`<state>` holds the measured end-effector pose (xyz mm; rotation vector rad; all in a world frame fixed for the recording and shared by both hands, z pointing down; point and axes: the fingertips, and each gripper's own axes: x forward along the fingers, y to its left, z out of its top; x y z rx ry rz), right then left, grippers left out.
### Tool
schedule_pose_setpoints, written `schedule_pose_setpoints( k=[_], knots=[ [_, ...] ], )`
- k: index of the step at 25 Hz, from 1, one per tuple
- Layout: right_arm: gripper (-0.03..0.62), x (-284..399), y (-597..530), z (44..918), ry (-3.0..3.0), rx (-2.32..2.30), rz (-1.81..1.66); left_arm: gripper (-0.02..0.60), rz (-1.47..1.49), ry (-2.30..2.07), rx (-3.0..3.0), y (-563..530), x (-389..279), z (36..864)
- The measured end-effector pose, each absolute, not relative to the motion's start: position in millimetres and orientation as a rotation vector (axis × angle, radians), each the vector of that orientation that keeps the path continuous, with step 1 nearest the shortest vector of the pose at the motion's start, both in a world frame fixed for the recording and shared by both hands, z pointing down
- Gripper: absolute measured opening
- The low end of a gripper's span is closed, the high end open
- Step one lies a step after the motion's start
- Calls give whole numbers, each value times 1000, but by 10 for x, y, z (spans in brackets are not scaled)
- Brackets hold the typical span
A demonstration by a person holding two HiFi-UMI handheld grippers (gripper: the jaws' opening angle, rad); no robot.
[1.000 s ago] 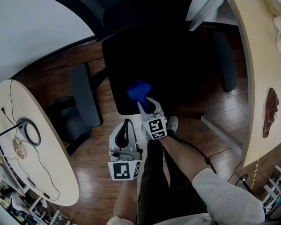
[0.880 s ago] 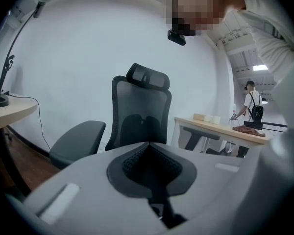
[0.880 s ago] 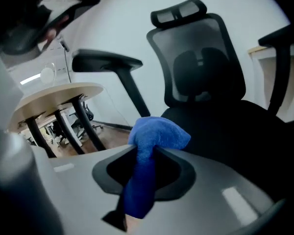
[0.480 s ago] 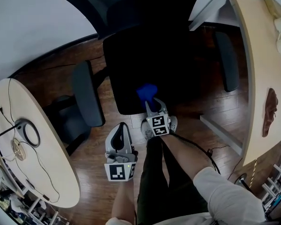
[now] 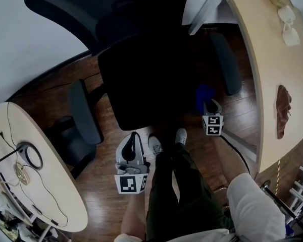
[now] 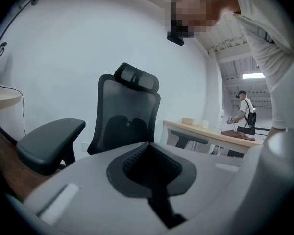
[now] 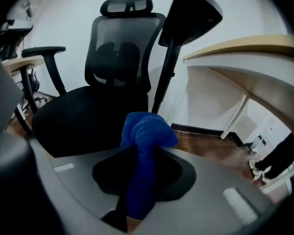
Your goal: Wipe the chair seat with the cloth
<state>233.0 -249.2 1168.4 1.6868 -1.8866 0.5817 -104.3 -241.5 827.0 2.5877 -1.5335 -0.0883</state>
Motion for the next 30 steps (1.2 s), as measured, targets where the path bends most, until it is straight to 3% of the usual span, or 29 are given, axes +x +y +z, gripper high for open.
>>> schedule_pose_setpoints(
  k=[3,6,9,15,20,24,30],
  knots=[
    [94,2078,-2567,11334,-1980,1722,584,2,-47,-1507,2618,-2421,-935,8224],
    [92,1616,-2685,10357,-2162,1784,521,2,-39,-1521,2616,-2489,-919,7876],
    [94,1185,-2508,8812,-2339,1832,445,2,36,-1534,2624,-2324,-981,7203],
    [94,682,-2090,5455,-2647,1868,88,2,-117,-1666,2623,-1961,-1220,5169],
    [95,594,-1363,3576,-2800,1845,-132,2,-234,-1736,2611,-1399,-1306,3775],
    [95,510,-899,2741,-2842,1842,-286,2,-278,-1737,2696,-1016,-1402,3012],
    [97,727,-248,2333,-2855,1854,-447,2,-363,-1756,2785,-468,-1504,2543]
  ],
)
